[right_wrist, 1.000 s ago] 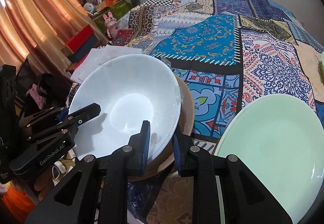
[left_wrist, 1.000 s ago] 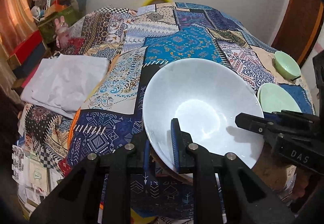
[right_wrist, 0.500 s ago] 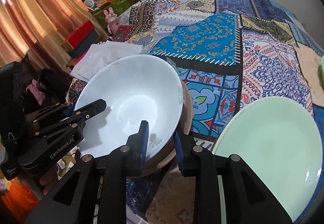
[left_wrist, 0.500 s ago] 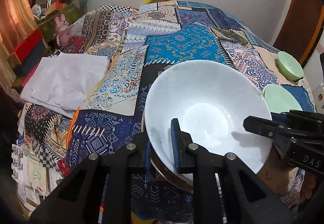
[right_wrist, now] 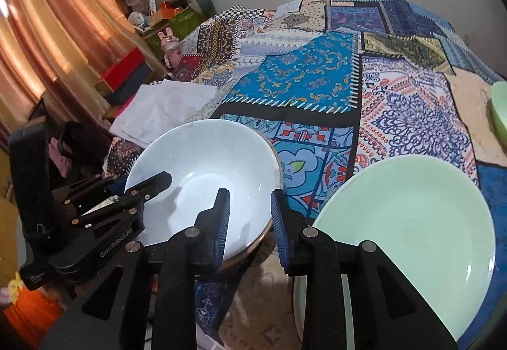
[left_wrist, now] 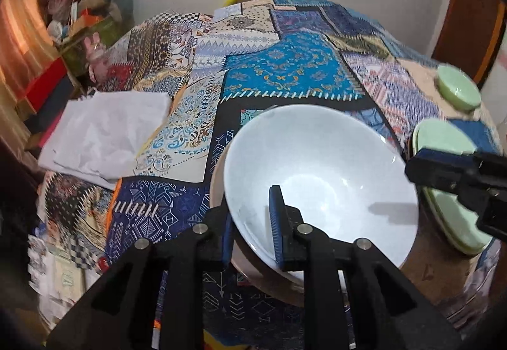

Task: Organize plates and bowls
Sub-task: 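Set the white dotted bowl into the plate stack and open the left tool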

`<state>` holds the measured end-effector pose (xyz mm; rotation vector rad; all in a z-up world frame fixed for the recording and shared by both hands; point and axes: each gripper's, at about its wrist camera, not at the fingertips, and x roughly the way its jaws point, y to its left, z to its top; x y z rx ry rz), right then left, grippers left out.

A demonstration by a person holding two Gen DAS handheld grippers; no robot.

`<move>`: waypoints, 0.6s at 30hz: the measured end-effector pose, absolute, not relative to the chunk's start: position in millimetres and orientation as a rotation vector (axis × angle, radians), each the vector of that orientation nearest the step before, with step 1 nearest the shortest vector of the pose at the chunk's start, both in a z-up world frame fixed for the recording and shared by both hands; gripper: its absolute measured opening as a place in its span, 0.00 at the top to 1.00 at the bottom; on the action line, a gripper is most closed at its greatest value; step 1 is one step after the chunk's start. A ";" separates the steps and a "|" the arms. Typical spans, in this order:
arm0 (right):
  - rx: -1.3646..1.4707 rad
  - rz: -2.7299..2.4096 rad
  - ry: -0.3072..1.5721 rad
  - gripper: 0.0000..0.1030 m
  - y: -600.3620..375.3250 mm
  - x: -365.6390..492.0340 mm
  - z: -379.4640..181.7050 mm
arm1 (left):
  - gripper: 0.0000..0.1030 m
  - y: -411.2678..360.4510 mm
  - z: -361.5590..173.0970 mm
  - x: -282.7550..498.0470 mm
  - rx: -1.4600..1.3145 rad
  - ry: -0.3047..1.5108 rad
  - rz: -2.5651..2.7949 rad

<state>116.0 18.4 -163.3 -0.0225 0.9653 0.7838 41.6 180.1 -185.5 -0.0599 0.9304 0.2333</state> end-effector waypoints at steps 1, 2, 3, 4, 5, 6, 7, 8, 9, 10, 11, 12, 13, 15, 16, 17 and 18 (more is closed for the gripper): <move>-0.026 0.784 0.960 0.76 16.8 114.5 -162.3 | 0.80 178.7 -185.0 41.9 -0.047 0.934 0.234; -0.026 0.787 0.957 0.76 14.6 113.8 -161.4 | 0.80 178.8 -184.1 41.7 -0.045 0.942 0.231; -0.024 0.787 0.955 0.76 11.8 113.6 -160.8 | 0.80 180.1 -182.7 42.0 -0.055 0.950 0.223; -0.020 0.784 0.951 0.76 7.5 113.9 -159.2 | 0.79 183.2 -181.0 41.9 -0.079 0.958 0.217; -0.018 0.779 0.949 0.75 3.4 114.4 -158.0 | 0.79 185.8 -179.7 41.7 -0.101 0.966 0.214; -0.014 0.775 0.946 0.74 -2.6 115.0 -156.6 | 0.79 189.5 -177.9 41.8 -0.131 0.978 0.207; -0.010 0.771 0.944 0.74 -7.6 115.9 -155.4 | 0.79 192.3 -176.2 42.2 -0.157 0.989 0.200; -0.007 0.763 0.938 0.73 -14.4 116.7 -153.8 | 0.79 193.8 -174.2 41.5 -0.170 0.994 0.197; -0.008 0.753 0.932 0.72 -19.6 117.5 -152.3 | 0.79 192.8 -172.6 41.7 -0.174 0.995 0.199; -0.008 0.738 0.923 0.72 -28.4 118.0 -150.0 | 0.75 192.9 -169.5 40.7 -0.175 0.995 0.198; -0.006 0.727 0.917 0.71 -36.5 118.8 -148.4 | 0.68 190.9 -167.2 39.9 -0.165 0.992 0.191; -0.002 0.716 0.911 0.70 -44.5 119.6 -146.8 | 0.64 188.0 -165.2 39.2 -0.152 0.990 0.184; 0.012 0.698 0.902 0.69 -55.7 120.4 -144.8 | 0.58 185.4 -163.5 38.5 -0.140 0.987 0.177; 0.043 0.669 0.888 0.66 -75.2 121.7 -141.4 | 0.55 179.5 -163.8 40.0 -0.113 1.004 0.172; 0.066 0.650 0.881 0.66 -87.9 122.2 -140.5 | 0.55 175.8 -165.5 42.6 -0.084 1.017 0.188; 0.082 0.637 0.879 0.65 -97.6 123.0 -140.2 | 0.54 173.3 -166.4 44.2 -0.067 1.023 0.199; 0.090 0.626 0.878 0.65 -104.6 123.5 -139.7 | 0.54 171.6 -167.1 45.6 -0.053 1.026 0.205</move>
